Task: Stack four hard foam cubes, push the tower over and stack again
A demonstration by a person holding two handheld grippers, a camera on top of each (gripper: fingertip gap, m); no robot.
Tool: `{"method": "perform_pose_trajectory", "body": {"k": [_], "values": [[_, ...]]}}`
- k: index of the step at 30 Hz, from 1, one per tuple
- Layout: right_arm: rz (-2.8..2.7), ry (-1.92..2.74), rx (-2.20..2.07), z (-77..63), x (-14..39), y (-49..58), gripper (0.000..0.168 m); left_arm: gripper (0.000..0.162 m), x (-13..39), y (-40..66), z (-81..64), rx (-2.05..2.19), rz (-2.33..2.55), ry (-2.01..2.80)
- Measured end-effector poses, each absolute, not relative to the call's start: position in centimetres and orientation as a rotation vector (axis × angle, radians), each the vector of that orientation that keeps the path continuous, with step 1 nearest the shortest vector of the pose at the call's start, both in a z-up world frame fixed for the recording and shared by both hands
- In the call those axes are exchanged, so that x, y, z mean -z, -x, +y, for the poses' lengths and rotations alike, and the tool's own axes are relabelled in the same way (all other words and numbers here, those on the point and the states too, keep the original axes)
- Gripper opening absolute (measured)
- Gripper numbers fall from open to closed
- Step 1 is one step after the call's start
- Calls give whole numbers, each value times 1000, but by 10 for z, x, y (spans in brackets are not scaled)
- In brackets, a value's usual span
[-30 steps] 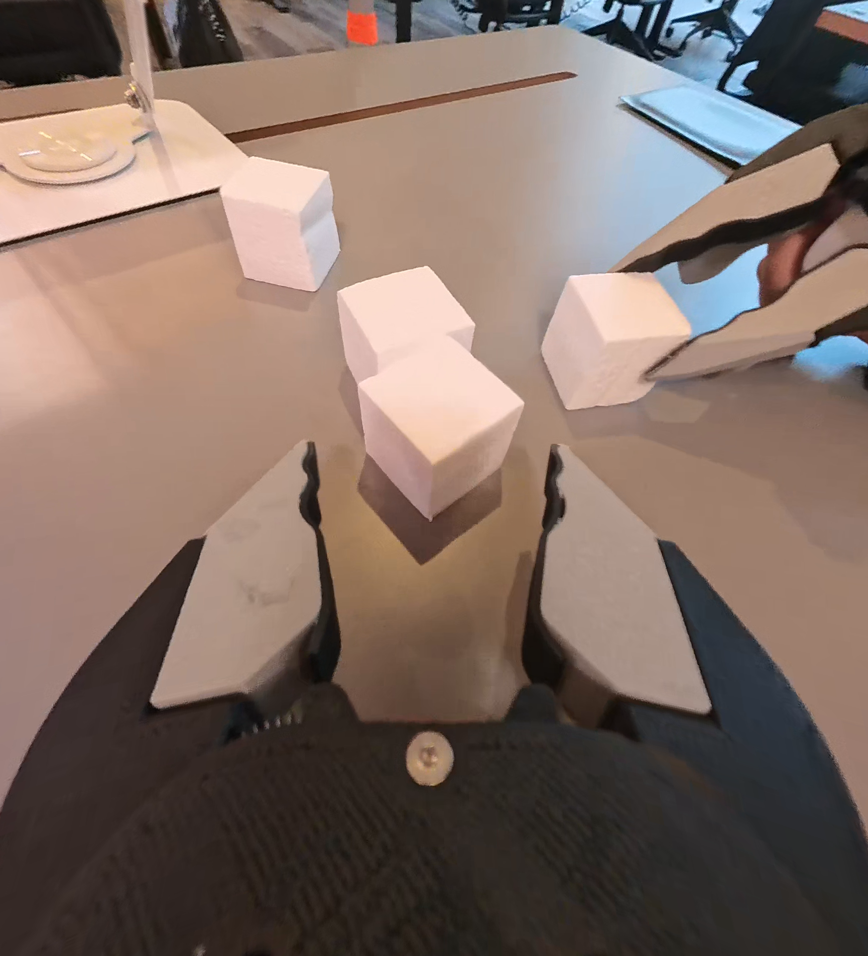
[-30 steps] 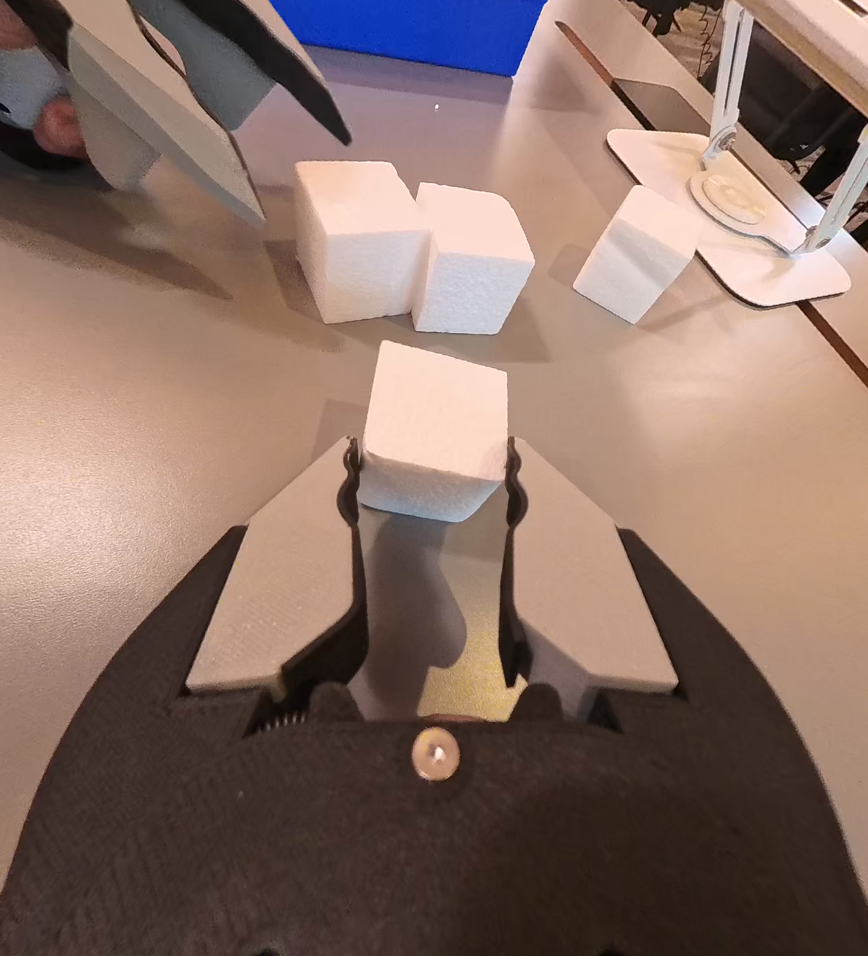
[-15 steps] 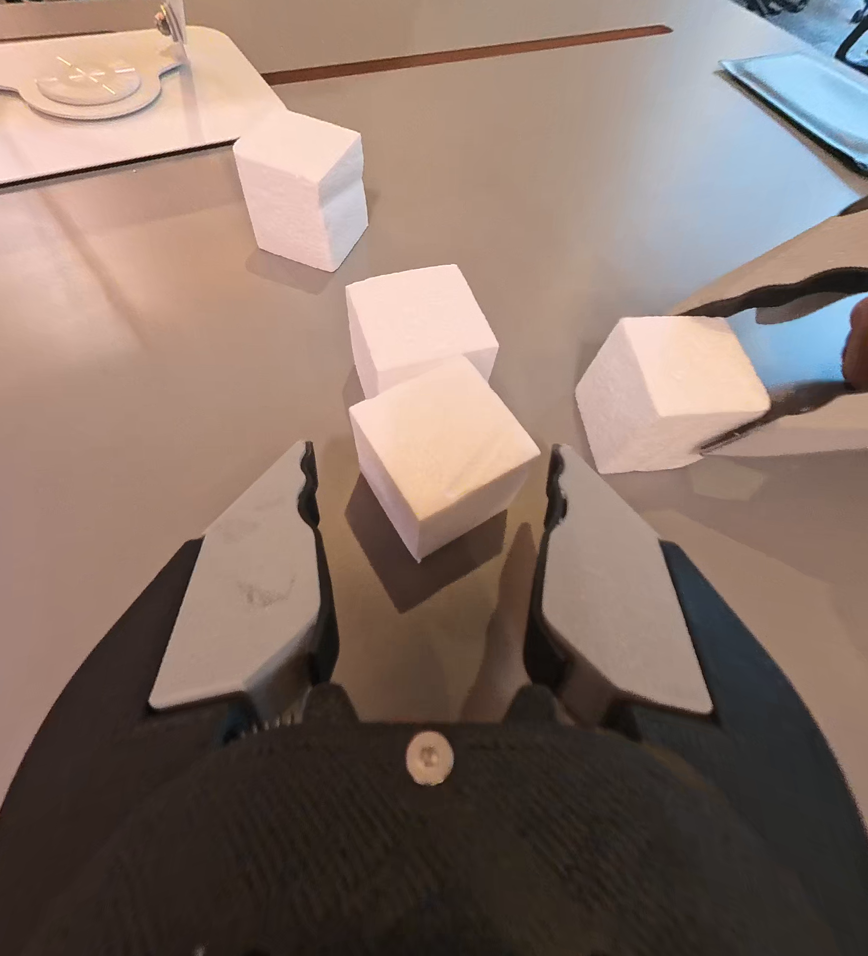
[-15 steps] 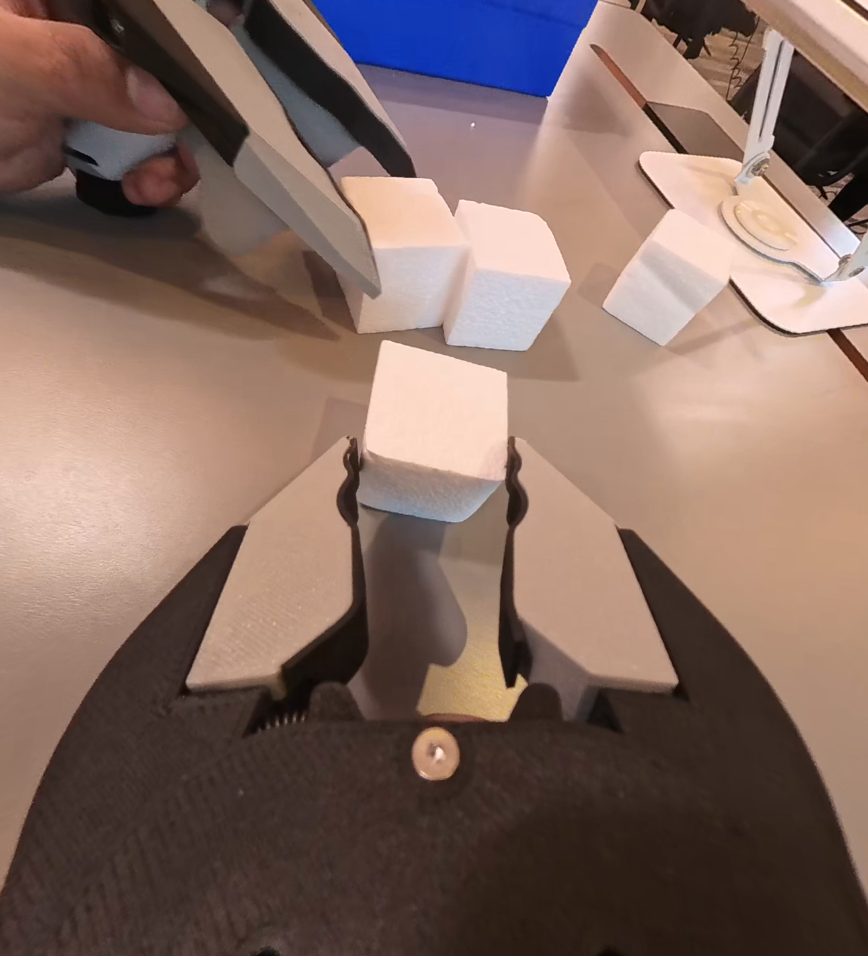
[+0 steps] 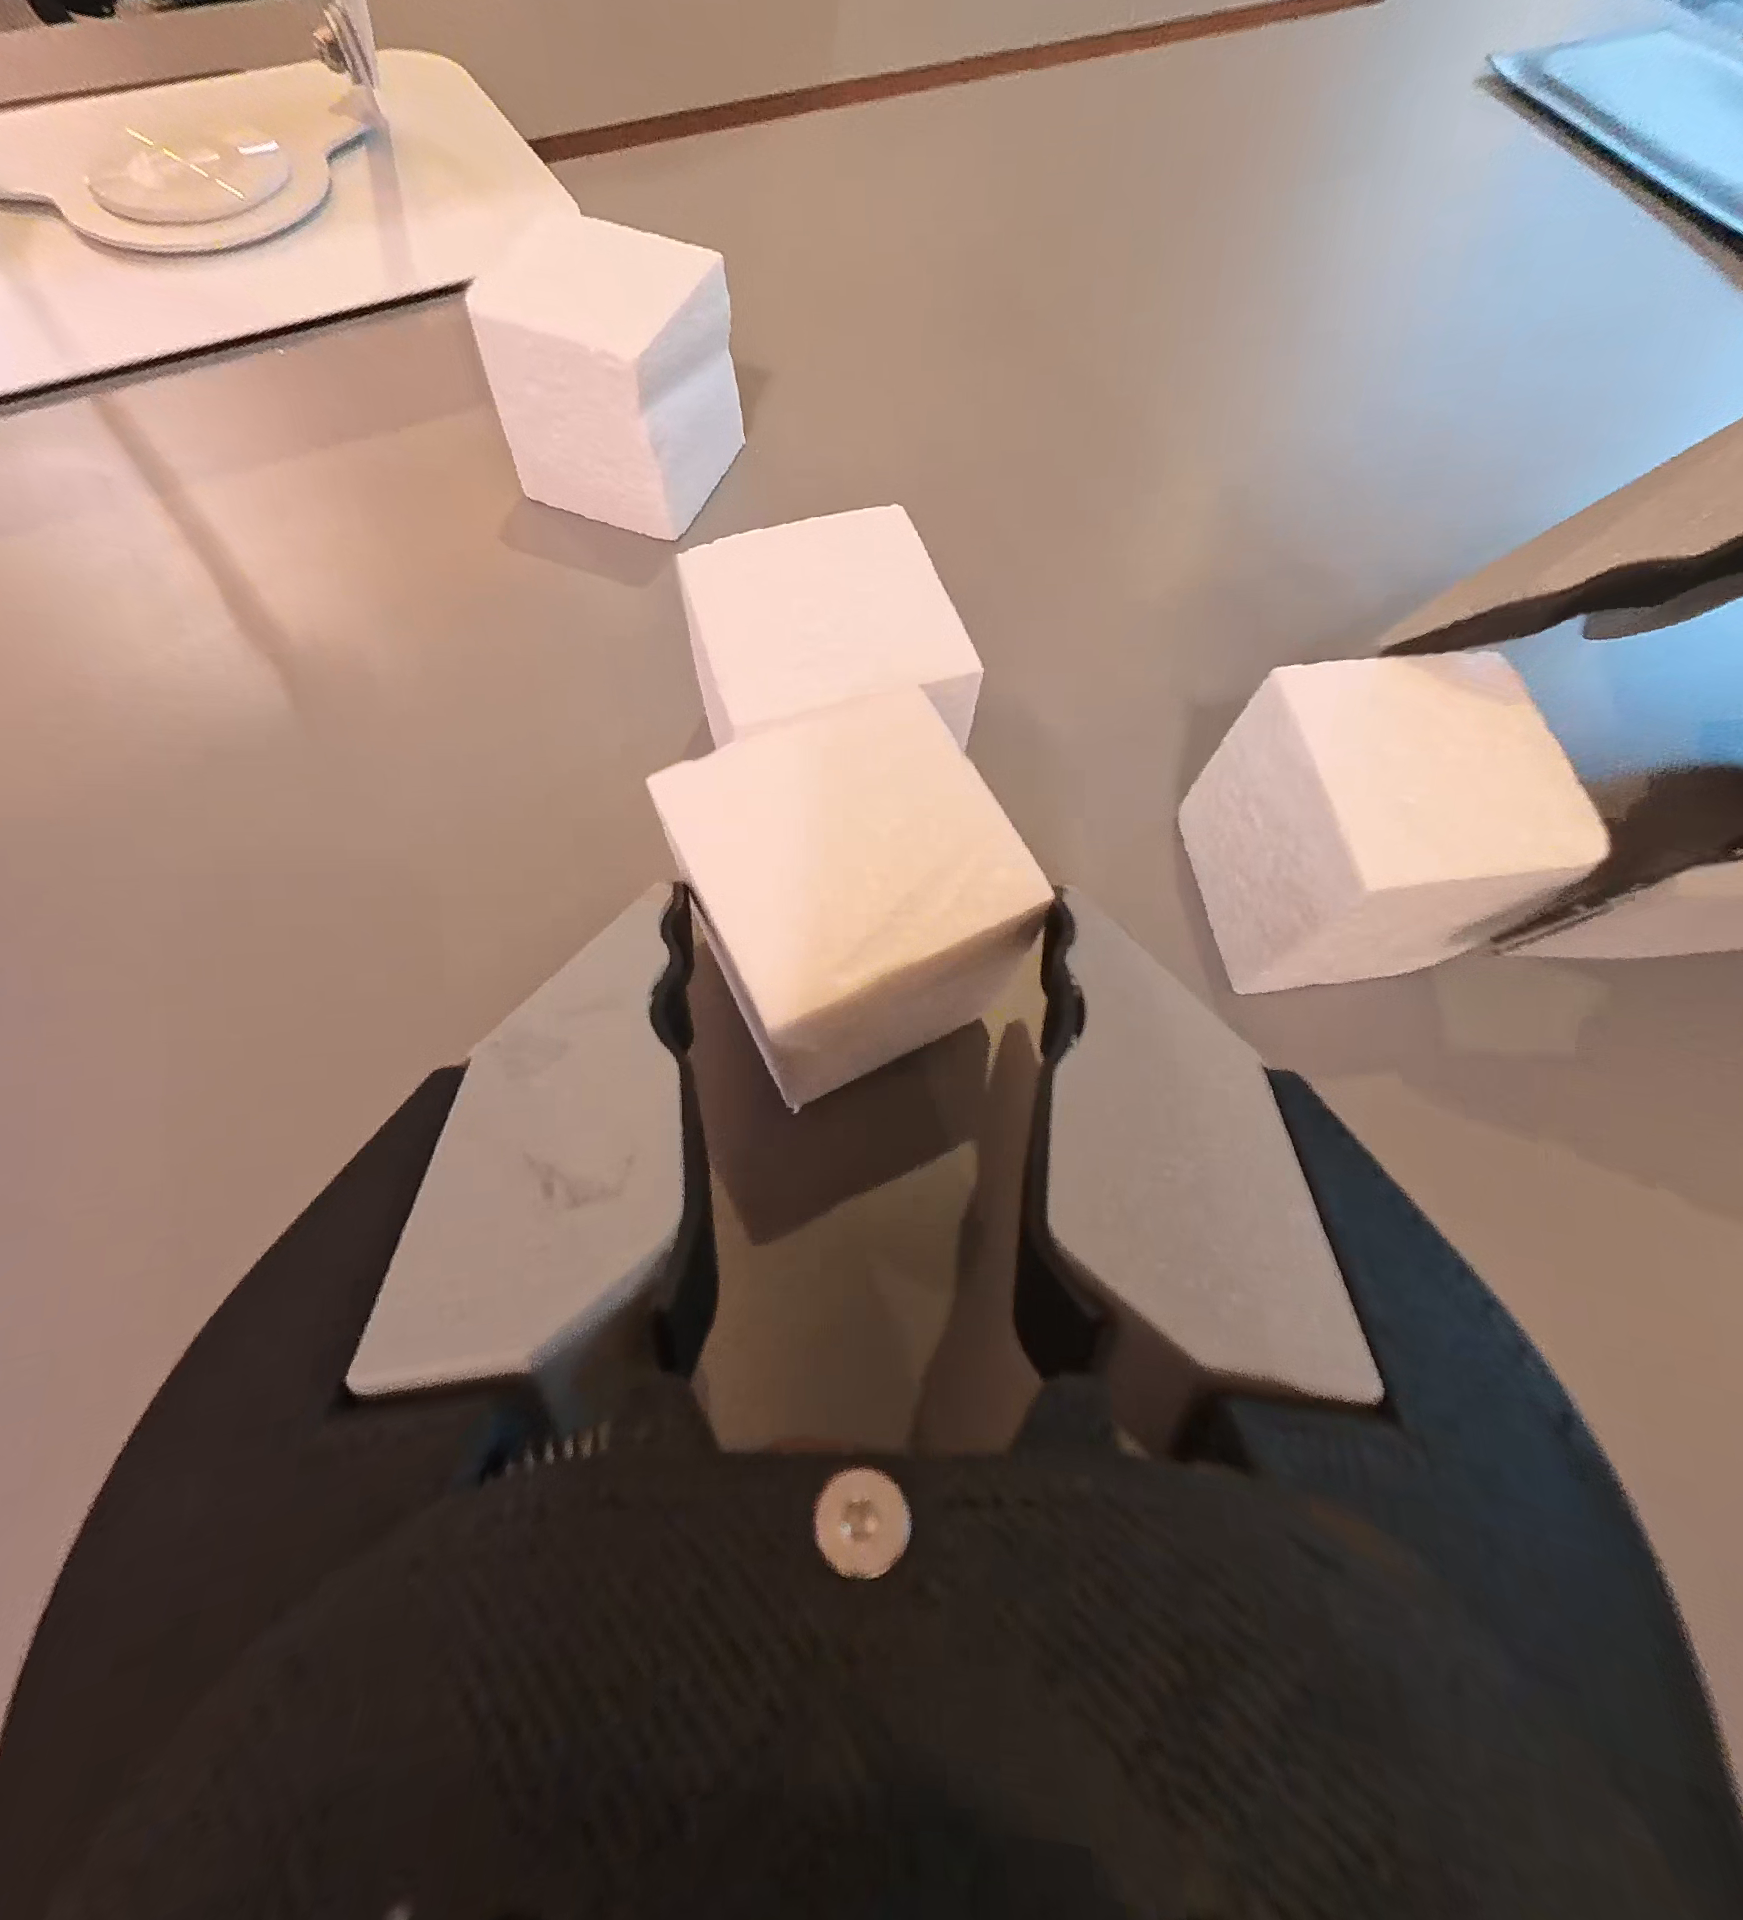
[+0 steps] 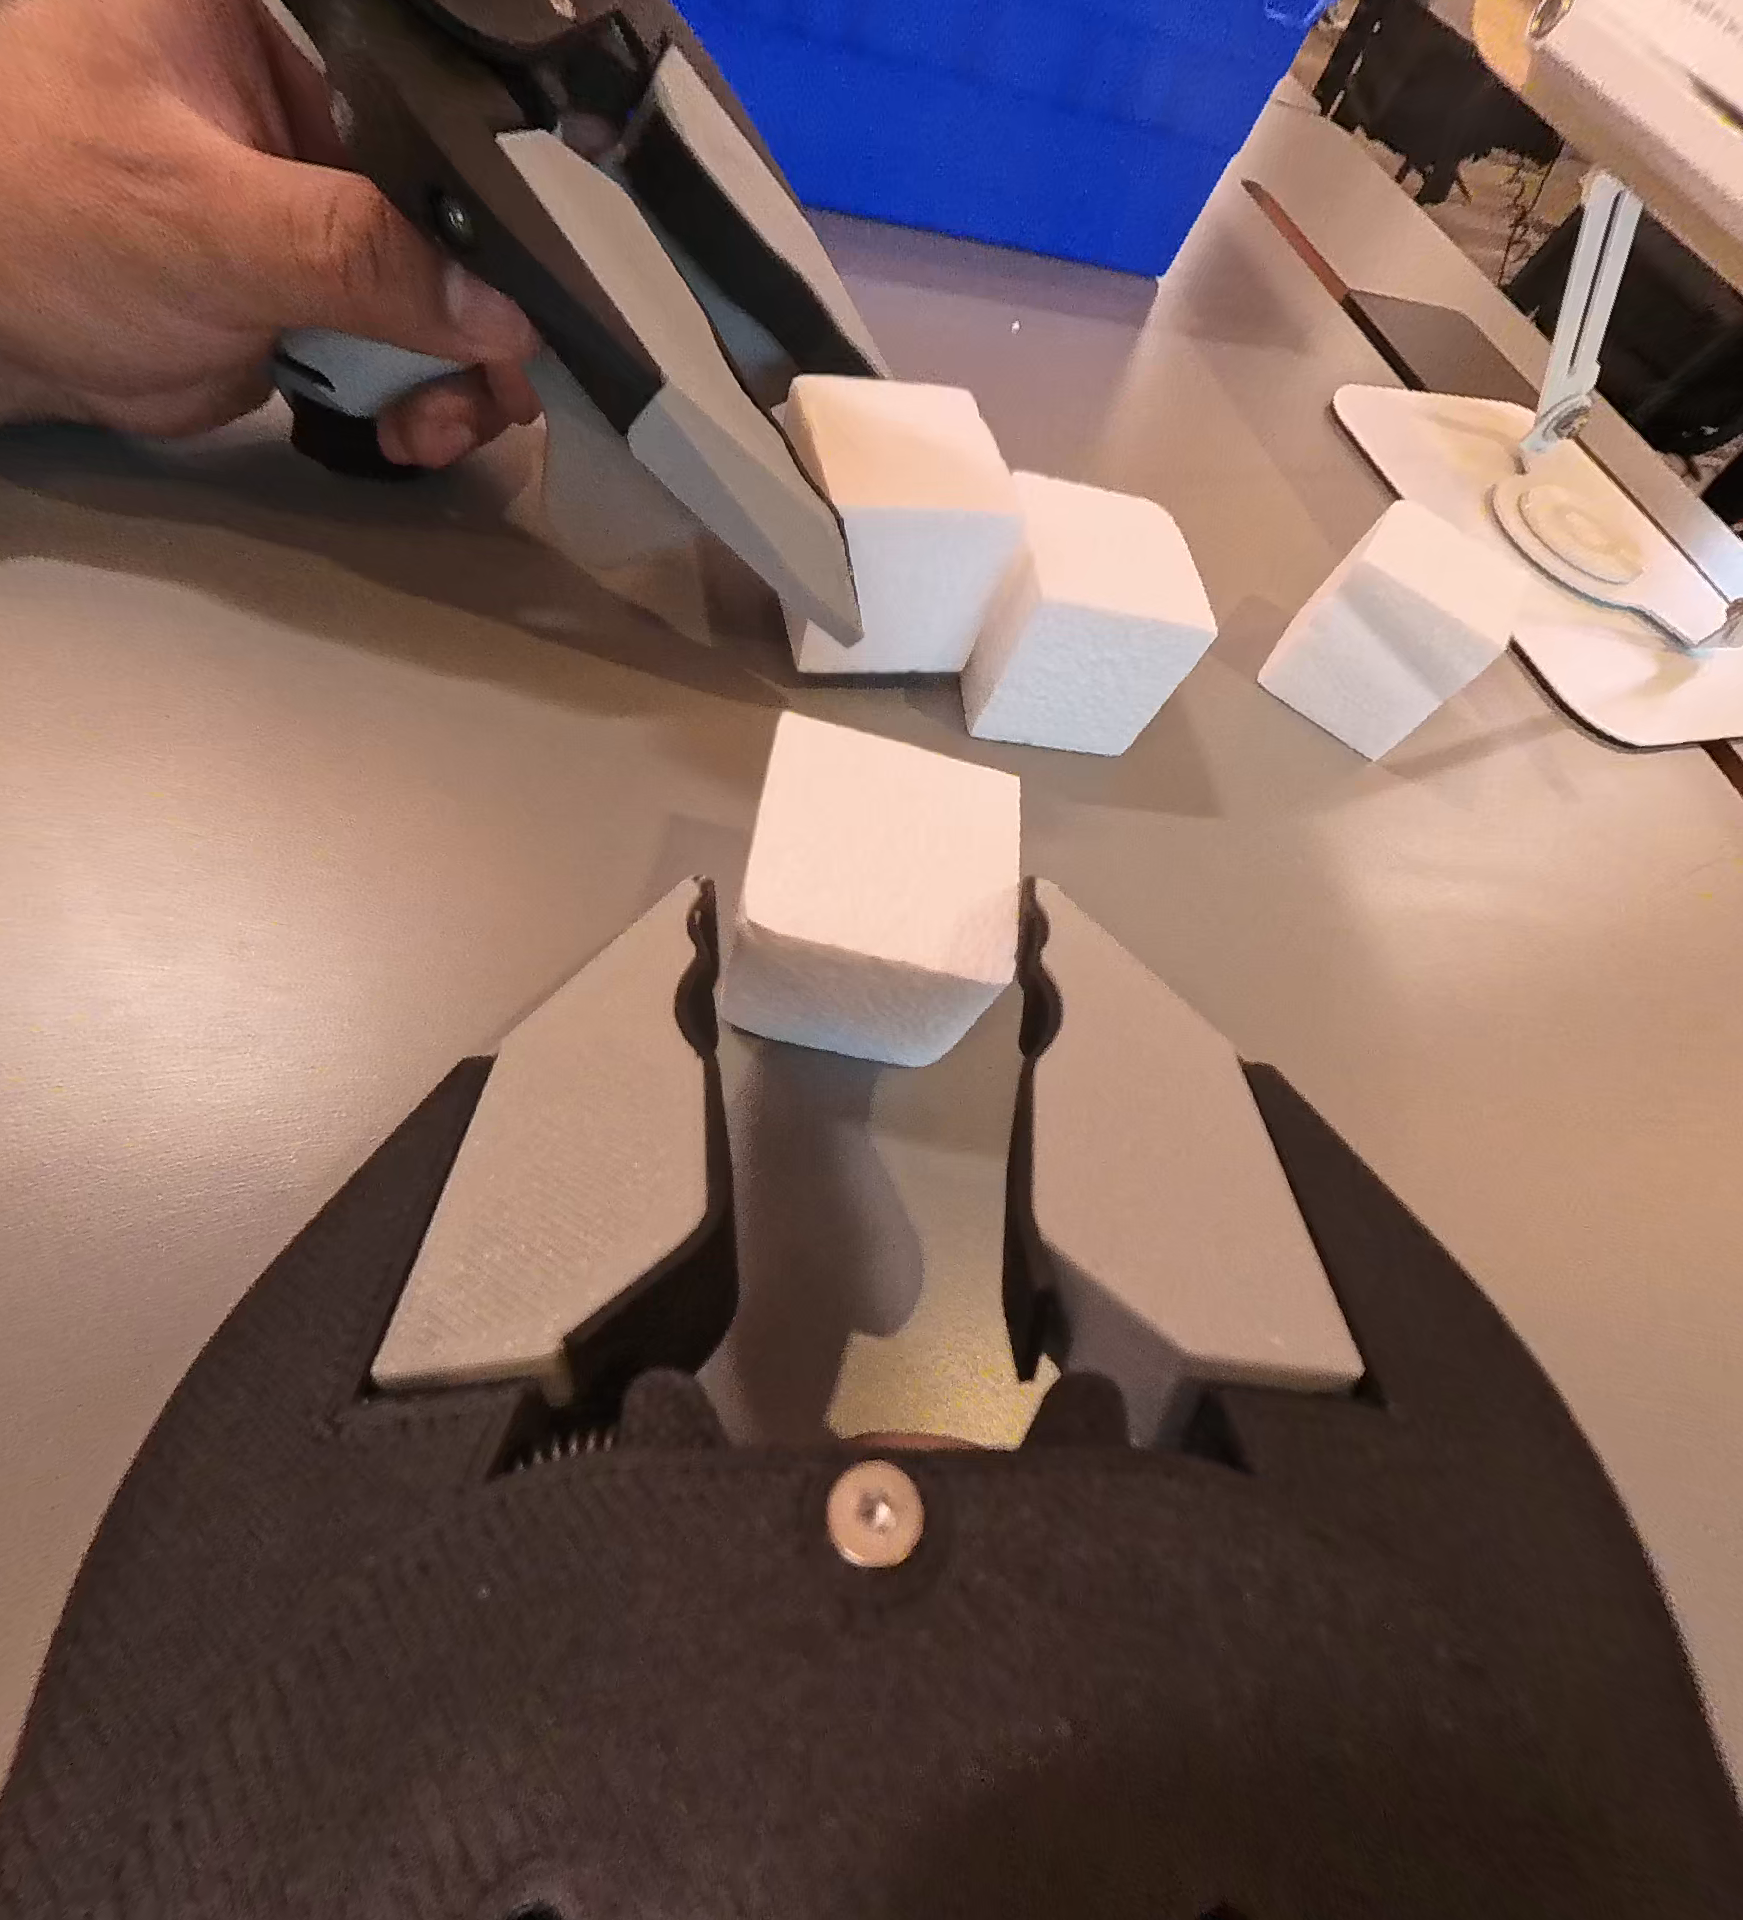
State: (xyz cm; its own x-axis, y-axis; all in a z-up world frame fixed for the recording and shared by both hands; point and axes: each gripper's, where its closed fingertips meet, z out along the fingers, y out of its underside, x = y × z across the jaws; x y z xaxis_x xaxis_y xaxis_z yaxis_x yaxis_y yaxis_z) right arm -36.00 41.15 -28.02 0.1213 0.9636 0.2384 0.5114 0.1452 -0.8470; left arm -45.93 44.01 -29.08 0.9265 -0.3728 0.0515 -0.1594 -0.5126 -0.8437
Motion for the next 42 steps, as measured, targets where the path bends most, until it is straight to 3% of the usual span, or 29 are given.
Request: {"method": "perform_pose_trajectory", "body": {"k": [12,17,28,42], "values": [[-1396,1421,-839,404,244,357,55,66,241,442,416,441,462,1827],[-1353,1380,-968,396,228,356,56,66,211,398,380,715,679,1607],[-1357,1213,-1498,349,188,347,53,65,225,340,320,829,1130,1484],[-1564,1211,-1497,318,211,354,57,64,227,337,314,817,1165,1468]]}}
